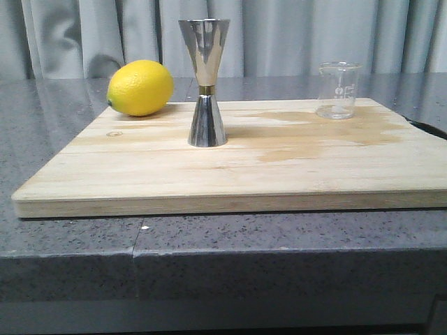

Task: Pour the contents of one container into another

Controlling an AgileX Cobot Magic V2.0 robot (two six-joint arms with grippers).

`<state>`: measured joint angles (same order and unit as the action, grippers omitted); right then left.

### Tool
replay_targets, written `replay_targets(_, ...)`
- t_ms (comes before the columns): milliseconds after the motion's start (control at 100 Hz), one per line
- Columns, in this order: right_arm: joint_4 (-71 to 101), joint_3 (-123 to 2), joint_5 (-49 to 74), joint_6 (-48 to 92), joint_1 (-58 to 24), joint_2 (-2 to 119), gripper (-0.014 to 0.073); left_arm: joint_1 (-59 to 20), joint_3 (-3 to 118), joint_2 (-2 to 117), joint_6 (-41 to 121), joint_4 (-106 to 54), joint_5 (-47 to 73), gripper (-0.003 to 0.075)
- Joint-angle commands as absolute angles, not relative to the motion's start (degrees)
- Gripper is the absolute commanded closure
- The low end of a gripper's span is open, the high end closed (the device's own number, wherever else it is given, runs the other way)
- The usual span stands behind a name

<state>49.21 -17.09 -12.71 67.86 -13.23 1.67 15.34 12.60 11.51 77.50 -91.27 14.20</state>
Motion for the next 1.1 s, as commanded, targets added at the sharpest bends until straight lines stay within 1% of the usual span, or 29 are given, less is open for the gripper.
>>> replay_targets(0,48.7,-16.6,-14.5,68.6,-12.9,2.0,0.0519,13.5,14.1,11.9,77.1,-95.2,13.9,0.0502)
replay_targets(50,48.7,-16.0,-14.5,68.6,-12.9,2.1,0.0601,12.6,14.1,11.9,77.1,-95.7,13.9,0.0566)
replay_targets(90,48.7,-15.7,-14.8,68.6,-12.9,2.1,0.0662,11.8,14.1,11.9,77.1,-95.7,13.9,0.0642)
replay_targets(100,48.7,-15.6,-14.8,68.6,-12.9,2.1,0.067,11.7,14.1,11.9,77.1,-95.7,13.9,0.067)
replay_targets(140,48.7,-15.6,-14.9,68.6,-12.9,2.1,0.0669,10.9,14.1,11.9,77.2,-95.7,13.9,0.0741)
replay_targets(400,48.7,-15.6,-16.1,68.6,-12.9,2.1,0.0669,6.6,14.1,11.9,77.6,-96.0,14.3,0.0739)
replay_targets(740,48.7,-15.6,-16.0,68.6,-12.9,2.1,0.0669,5.7,14.0,11.9,77.6,-96.0,14.3,0.0739)
replay_targets(810,48.7,-15.6,-16.0,68.6,-12.9,2.1,0.0669,4.1,14.0,11.9,77.6,-96.0,14.3,0.0739)
replay_targets(1020,48.7,-15.6,-16.0,68.6,-12.9,2.1,0.0669,-4.0,13.0,11.5,77.6,-96.1,14.3,0.0739)
replay_targets(1090,48.7,-15.6,-16.0,68.6,-12.9,2.1,0.0669,-5.2,12.0,10.9,77.6,-96.6,10.7,0.0739)
